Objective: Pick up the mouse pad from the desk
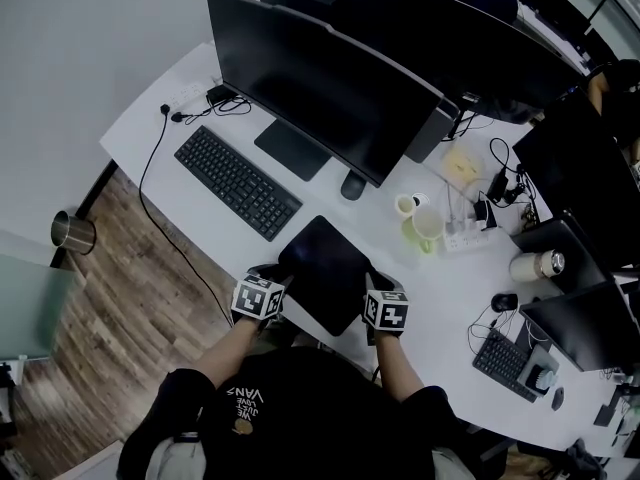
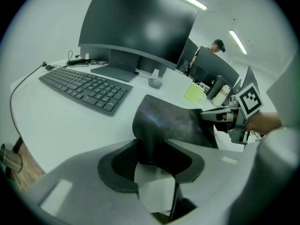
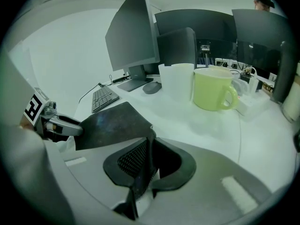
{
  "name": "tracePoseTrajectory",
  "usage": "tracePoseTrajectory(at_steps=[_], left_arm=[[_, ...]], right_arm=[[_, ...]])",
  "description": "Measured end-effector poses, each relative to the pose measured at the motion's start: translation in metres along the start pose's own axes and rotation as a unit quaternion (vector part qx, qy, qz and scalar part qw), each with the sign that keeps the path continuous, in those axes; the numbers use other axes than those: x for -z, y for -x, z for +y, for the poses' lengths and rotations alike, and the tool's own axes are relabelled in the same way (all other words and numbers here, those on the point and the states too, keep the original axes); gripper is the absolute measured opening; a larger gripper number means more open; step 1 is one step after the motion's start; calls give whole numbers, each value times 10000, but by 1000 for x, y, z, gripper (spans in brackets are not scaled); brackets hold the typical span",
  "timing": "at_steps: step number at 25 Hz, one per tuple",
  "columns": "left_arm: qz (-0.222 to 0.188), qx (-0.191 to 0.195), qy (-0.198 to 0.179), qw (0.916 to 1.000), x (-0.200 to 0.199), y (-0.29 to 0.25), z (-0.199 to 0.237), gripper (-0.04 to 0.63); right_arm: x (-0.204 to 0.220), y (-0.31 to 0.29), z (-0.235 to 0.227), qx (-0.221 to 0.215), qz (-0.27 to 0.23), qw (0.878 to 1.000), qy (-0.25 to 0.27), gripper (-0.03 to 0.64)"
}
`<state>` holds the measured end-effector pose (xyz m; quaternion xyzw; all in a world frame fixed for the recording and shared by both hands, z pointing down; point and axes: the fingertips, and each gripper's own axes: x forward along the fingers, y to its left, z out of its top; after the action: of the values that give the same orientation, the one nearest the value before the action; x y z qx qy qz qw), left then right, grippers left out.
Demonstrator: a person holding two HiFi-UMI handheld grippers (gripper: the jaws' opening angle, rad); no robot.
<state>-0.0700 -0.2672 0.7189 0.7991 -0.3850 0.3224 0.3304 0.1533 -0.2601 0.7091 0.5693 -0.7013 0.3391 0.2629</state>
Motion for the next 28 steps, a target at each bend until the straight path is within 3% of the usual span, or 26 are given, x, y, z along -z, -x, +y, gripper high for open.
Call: tracePoseTrajectory(at_steps=[9, 17, 28], left_arm=[[-476, 181, 542, 9972, -12, 13, -9, 76], [-888, 177, 757, 9930, -20, 31, -18, 61], [-1682, 19, 949, 9812, -31, 72, -32, 61]], right_arm=[[-11, 11, 7, -203, -221, 9994, 190, 48], [-24, 30, 15, -451, -499, 9973, 279, 44], [-54, 70, 26, -837, -1091, 9894, 457, 44]])
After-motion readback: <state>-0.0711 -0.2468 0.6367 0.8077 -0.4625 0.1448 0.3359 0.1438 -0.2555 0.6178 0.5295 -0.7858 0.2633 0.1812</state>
